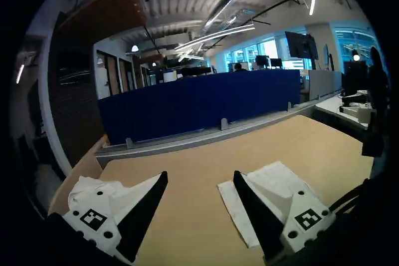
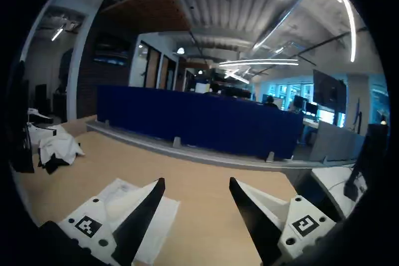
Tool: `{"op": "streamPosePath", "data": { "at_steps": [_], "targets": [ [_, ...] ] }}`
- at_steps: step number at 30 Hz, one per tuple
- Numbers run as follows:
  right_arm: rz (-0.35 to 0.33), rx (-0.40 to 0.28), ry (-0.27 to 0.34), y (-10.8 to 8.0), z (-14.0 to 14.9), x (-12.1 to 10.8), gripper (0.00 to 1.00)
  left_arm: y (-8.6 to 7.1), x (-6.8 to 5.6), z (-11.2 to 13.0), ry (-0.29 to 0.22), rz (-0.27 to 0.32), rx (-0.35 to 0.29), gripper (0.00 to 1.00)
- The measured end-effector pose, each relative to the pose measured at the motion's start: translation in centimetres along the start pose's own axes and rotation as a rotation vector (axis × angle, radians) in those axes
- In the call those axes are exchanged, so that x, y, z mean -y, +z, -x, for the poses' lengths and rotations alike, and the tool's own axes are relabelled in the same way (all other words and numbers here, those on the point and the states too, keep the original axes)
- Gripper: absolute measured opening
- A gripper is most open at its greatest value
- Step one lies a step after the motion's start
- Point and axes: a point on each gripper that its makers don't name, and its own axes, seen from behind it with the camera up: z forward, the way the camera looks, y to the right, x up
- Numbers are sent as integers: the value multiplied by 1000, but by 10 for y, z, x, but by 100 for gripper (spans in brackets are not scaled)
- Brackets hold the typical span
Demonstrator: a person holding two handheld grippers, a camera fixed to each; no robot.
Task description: Fold towel
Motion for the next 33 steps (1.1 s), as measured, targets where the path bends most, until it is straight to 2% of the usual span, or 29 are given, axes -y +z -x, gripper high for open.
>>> {"op": "streamPosePath", "data": {
  "at_steps": [6,11,20,33],
  "targets": [
    [-169,128,-70,-6,24,40,100,-3,-27,22,63,125,89,98],
    [-258,186,-101,-12,37,60,100,-6,-42,39,86,191,143,98],
    [-273,206,-97,-6,55,69,100,-1,-54,59,89,222,171,98],
    [-285,258,-121,8,116,79,100,14,-78,115,122,249,227,98]
  ]
}}
